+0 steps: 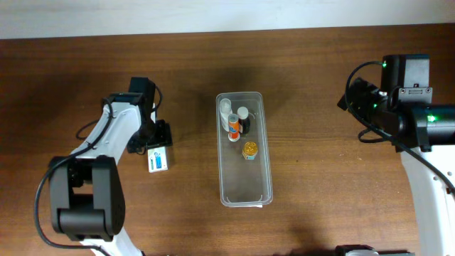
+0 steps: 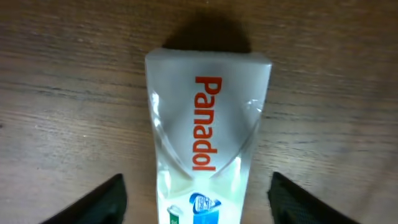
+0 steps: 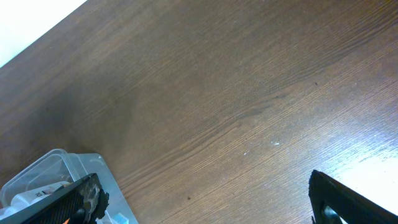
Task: Pack container
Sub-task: 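Move the left gripper back and grasp the white Panadol box, then carry the Panadol box over the container and lower it inside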
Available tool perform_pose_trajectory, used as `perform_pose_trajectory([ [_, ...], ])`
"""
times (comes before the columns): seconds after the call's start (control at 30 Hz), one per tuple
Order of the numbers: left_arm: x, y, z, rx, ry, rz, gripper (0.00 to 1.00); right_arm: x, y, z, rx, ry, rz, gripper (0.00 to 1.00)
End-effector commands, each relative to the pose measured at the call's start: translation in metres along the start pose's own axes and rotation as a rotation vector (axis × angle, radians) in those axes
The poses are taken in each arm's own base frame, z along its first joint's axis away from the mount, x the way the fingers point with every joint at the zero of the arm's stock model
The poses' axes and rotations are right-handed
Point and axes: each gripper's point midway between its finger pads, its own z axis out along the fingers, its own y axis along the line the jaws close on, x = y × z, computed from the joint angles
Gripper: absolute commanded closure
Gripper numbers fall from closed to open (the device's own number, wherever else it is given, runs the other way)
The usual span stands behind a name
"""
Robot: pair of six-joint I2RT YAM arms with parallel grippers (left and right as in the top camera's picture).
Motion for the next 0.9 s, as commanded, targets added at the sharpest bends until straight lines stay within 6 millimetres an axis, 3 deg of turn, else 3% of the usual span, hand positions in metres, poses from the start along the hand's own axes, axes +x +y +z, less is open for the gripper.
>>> perform_pose_trajectory([
  [0.0, 0.008, 0.0, 0.02, -0.004, 0.059, 0.005, 0.35, -0.003, 0.0, -0.002, -0.003, -0.007, 0.008, 0.02],
  [0.1, 0.013, 0.001, 0.034, -0.013, 0.1, 0.02, 0.35, -0.003, 0.0, -0.002, -0.002, -0.007, 0.008, 0.02],
  [0.2, 0.017, 0.001, 0.041, -0.019, 0.125, 0.021, 0.46, -0.003, 0.0, -0.002, -0.003, -0.007, 0.008, 0.02],
  [0.3, 0.016, 0.001, 0.04, -0.019, 0.123, 0.02, 0.57, -0.003, 0.0, -0.002, -0.003, -0.007, 0.008, 0.02],
  [0.43, 0.017, -0.001, 0.032, -0.006, 0.126, 0.019, 0.59, -0.003, 0.0, -0.002, -0.002, -0.007, 0.008, 0.01],
  [0.6, 0.016, -0.01, 0.002, 0.045, 0.095, 0.024, 0.58, -0.003, 0.0, -0.002, -0.002, -0.007, 0.008, 0.02],
  [0.87, 0.044, -0.052, -0.083, 0.125, 0.008, 0.083, 0.59, -0.003, 0.0, -0.002, -0.002, -0.007, 0.008, 0.01],
])
